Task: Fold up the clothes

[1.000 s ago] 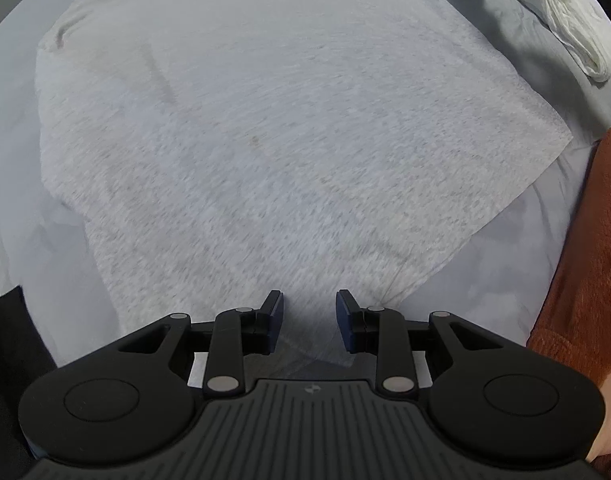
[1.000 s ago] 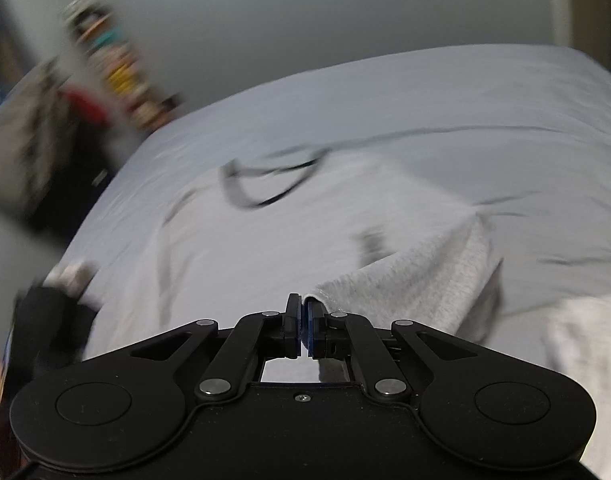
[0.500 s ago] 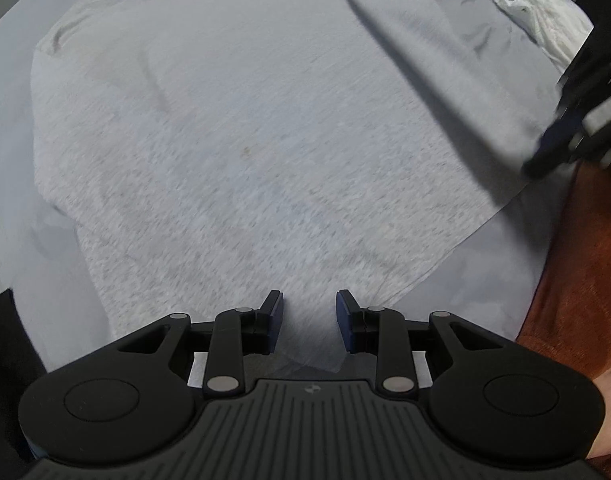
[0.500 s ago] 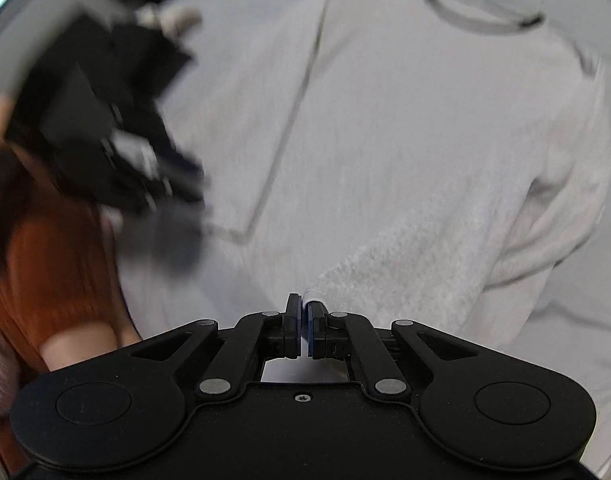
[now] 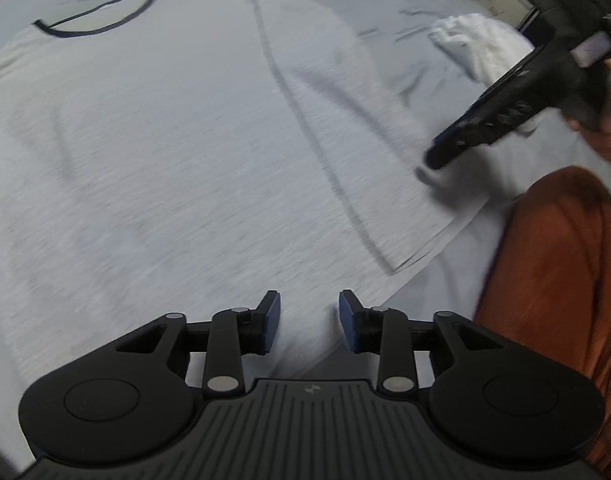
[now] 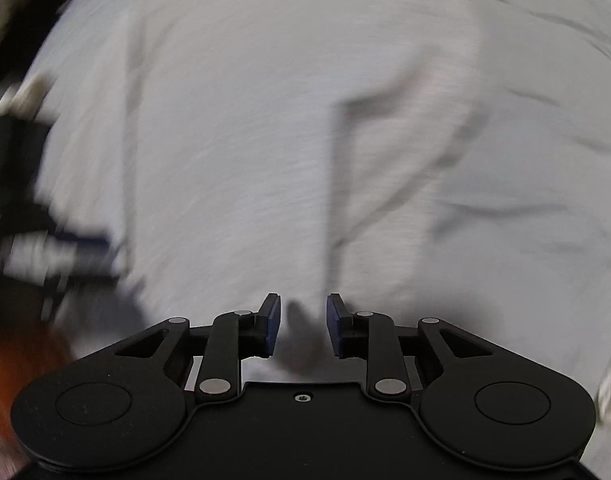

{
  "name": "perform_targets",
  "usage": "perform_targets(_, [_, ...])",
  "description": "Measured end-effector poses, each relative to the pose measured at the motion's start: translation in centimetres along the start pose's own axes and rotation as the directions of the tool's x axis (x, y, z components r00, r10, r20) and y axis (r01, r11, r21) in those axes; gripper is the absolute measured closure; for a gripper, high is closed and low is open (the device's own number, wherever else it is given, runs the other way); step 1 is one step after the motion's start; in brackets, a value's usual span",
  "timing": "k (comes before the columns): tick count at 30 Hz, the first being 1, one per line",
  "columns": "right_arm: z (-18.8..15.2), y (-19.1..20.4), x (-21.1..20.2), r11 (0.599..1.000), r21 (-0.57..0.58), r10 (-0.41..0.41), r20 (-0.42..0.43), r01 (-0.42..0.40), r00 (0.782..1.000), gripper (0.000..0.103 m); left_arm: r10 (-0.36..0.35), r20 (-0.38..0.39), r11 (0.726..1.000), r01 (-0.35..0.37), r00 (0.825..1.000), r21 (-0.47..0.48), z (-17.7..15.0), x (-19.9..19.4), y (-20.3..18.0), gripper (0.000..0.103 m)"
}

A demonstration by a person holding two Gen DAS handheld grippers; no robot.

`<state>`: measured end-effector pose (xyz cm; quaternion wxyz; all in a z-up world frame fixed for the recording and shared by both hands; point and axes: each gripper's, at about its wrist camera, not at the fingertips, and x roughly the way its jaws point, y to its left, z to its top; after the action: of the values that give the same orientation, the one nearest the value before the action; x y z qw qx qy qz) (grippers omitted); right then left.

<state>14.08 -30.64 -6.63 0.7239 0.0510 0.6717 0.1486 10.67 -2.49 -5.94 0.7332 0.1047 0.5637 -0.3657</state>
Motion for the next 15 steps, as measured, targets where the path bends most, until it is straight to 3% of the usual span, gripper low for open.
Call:
perform_targets(2, [-0.4,-1.7,0.3,0.994,0.091,0.059,-0.004,-0.059,0.998,0.079,-0.013,-0.003,1.0,0.013,1.0,0.005,0.4,0.8,-0.6,0.068])
perform_targets(5, [-1.1,-2.6,1.0,0.982,0.144,0.124,-0.017,-0.12,0.992,0.079,0.026,-0.031,0.999,-0.025,0.999,0.042,0.5,1.5,-1.2,0.068])
perform_targets(11, [-1.9,-2.6,1.7,0.977,0.143,0.168,-0.038,-0.161,0.985,0.079,0.123,-0.11,0.989,-0.113,0.986,0.091,-1.3,0.8,-0.1,0.068])
perform_targets(13, [-2.0,-2.7,1.7,0.978,0.137,0.163,-0.037,-0.157,0.986,0.094,0.151,-0.128,0.985,-0.138,0.98,0.102,-2.1,0.5,0.2,0.068])
perform_targets(15, [-1.9,-2.8,1.5,0.98,0.127,0.162,-0.044,-0.155,0.986,0.098,0.154,-0.144,0.985,-0.141,0.978,0.099,-2.9,0.3,0.6,0.068])
